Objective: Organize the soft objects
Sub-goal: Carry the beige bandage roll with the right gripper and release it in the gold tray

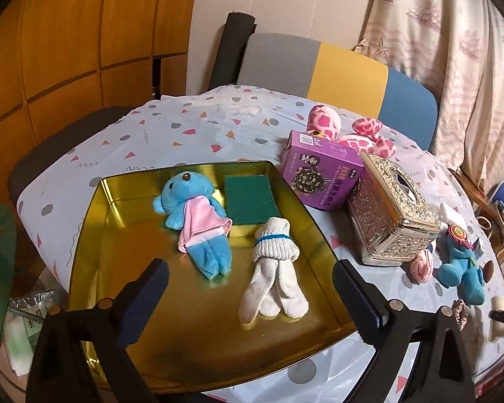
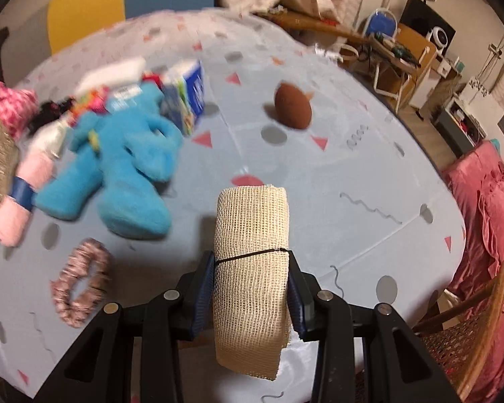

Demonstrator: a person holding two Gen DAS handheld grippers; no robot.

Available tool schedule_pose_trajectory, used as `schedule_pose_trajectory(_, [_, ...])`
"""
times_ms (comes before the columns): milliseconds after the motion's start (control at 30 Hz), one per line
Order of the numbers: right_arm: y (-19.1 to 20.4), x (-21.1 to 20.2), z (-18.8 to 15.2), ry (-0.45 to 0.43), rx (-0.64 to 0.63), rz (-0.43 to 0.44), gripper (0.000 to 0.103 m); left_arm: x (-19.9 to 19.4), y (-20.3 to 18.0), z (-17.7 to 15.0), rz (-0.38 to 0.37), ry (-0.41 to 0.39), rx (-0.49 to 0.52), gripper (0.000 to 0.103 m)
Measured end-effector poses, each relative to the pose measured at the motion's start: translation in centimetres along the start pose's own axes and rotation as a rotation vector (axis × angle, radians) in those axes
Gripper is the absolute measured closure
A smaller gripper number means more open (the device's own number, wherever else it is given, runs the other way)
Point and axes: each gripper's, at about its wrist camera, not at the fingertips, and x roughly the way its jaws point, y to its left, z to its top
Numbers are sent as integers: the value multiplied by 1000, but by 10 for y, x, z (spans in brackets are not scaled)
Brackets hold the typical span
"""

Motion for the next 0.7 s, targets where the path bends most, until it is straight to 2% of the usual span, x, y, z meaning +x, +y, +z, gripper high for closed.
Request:
schedule_pose_trajectory(200, [28,-39,8,-116,-51,61,64,1,7,-4,0,10,-14,5])
schedule_pose_trajectory(400, [86,-83,5,-217,-196,202,64,0,15,-6,10,11,-23,5])
schedule_pose_trajectory(533, [148,-110,-3,-232,-336,358,64,-1,26,-6,28,10,-47,5])
schedule_pose_trajectory(700, [252,-128,-30,-164,-549,585,64,-7,51,-5,72,-6,-99,5])
